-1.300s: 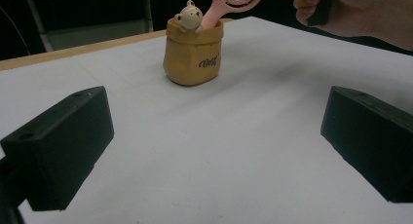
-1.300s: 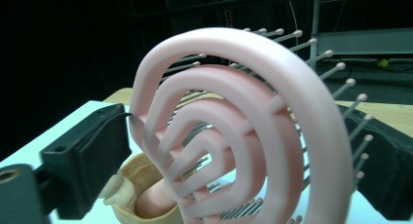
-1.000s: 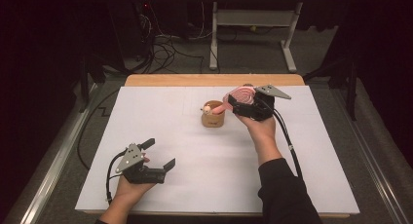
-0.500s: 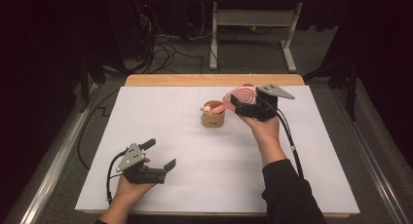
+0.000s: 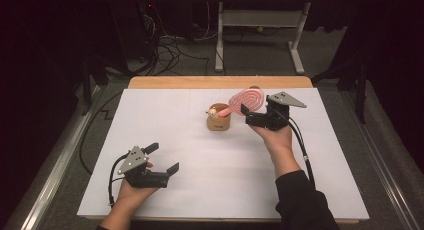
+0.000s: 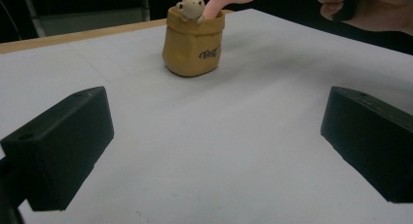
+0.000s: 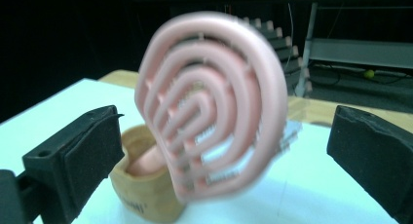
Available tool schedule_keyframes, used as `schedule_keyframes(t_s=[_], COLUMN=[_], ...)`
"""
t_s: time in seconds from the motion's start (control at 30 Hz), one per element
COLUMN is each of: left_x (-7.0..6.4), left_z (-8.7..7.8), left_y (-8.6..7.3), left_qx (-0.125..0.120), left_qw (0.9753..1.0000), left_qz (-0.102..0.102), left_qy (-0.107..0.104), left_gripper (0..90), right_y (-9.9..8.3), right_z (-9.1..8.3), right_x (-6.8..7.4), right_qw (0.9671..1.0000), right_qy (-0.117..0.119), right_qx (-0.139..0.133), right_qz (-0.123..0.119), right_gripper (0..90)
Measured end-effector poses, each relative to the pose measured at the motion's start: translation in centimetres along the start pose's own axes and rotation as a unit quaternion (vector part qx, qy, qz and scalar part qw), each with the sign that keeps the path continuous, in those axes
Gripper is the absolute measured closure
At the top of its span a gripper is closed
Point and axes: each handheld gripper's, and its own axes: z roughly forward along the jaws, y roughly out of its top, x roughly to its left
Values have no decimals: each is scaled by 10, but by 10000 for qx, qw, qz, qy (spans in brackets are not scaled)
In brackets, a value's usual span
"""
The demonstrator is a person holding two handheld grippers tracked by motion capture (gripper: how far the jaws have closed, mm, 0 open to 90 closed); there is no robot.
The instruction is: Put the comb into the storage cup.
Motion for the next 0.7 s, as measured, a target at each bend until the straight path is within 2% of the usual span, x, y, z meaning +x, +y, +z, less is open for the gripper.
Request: schedule_keyframes(t_s=[0.27,0.47,0.57,0.63,0.7], left_x=[2,1,2,2,3], left_z=[-1,0,0,0,0], left_y=[0,-1,-1,-1,-1], left_qx=[28,23,12,-3,-1], left_qw=[10000,10000,10000,10000,10000], left_qz=[-32,10,-19,-1,-2], left_qy=[30,54,44,62,62], left_gripper=[0,0,0,0,0], right_y=[-27,-54,-67,-74,-82], right_z=[-18,-37,-50,-60,-70], right_x=[-1,-2,-4,-5,-4], right_qw=[9997,9991,9991,9994,9993], right_qy=[19,39,-15,37,49], right_qx=[198,354,313,275,243], right_qz=[-166,-249,-278,-227,-282], right_gripper=[4,4,4,4,4])
